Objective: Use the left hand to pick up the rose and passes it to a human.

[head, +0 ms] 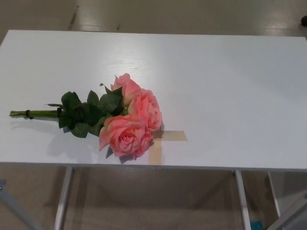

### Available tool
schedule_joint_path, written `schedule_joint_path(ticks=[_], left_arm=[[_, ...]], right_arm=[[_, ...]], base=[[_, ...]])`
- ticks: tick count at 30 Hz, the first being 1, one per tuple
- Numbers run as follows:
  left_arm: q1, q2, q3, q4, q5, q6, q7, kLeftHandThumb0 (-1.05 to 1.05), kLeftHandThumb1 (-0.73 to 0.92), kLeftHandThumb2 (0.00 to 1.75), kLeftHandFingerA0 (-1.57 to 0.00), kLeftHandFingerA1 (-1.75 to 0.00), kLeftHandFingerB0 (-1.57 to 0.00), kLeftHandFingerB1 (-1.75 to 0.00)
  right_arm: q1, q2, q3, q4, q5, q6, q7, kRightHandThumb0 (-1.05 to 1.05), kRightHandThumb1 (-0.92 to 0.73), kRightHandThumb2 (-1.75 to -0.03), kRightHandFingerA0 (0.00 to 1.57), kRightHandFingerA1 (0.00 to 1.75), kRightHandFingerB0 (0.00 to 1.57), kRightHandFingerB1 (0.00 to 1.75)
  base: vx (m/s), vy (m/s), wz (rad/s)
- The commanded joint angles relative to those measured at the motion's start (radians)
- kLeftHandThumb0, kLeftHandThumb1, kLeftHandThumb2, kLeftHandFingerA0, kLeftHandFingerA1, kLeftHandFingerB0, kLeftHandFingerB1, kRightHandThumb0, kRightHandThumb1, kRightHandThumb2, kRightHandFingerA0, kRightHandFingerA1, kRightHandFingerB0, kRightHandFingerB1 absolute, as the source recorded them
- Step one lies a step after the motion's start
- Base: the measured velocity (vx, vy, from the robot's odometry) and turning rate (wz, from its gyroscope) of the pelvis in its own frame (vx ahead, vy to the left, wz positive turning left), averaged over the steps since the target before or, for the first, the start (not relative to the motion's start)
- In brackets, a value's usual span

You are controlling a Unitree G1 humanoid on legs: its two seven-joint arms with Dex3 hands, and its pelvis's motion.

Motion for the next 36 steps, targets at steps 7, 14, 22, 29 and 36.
schedule_joint_path(ticks=[7,14,22,29,36], left_arm=[[0.06,0.051,0.247,-0.683,-0.476,-0.03,-0.193,-0.26,0.2,0.81,-0.07,-0.51,-0.07,-0.49],[-0.214,0.038,0.186,-0.71,-0.195,-0.017,0.061,-0.27,0.2,0.82,-0.08,-0.5,-0.09,-0.51],[-0.545,0.073,-0.011,-0.568,0.179,0.052,0.183,-0.28,0.2,0.82,-0.06,-0.5,-0.06,-0.49],[-0.813,0.089,-0.214,-0.347,0.377,0.099,0.24,-0.27,0.21,0.81,-0.05,-0.51,-0.05,-0.49],[-1.013,0.045,-0.413,-0.144,0.58,0.222,0.348,-0.5,0.42,0.53,-0.2,-0.28,-0.2,-0.29]], right_arm=[[0.01,-0.009,0.014,0.005,-0.011,-0.006,-0.002,-0.55,-0.81,-0.64,0.58,0.57,0.19,0.28],[0.007,-0.011,0.019,0.004,-0.009,-0.004,-0.001,-0.55,-0.8,-0.64,0.58,0.57,0.19,0.28],[0.005,-0.011,0.032,0.004,-0.013,-0.004,-0.007,-0.55,-0.81,-0.64,0.58,0.57,0.19,0.28],[0.004,-0.01,0.043,0.005,-0.018,-0.002,-0.009,-0.54,-0.81,-0.64,0.58,0.57,0.2,0.28],[-0.001,-0.012,0.042,0.005,-0.016,-0.006,-0.008,-0.55,-0.8,-0.65,0.57,0.56,0.21,0.28]], base=[[0.0,0.0,0.0],[0.0,0.0,0.0],[0.0,0.0,0.0],[0.0,0.0,0.0],[0.0,0.0,0.0]])
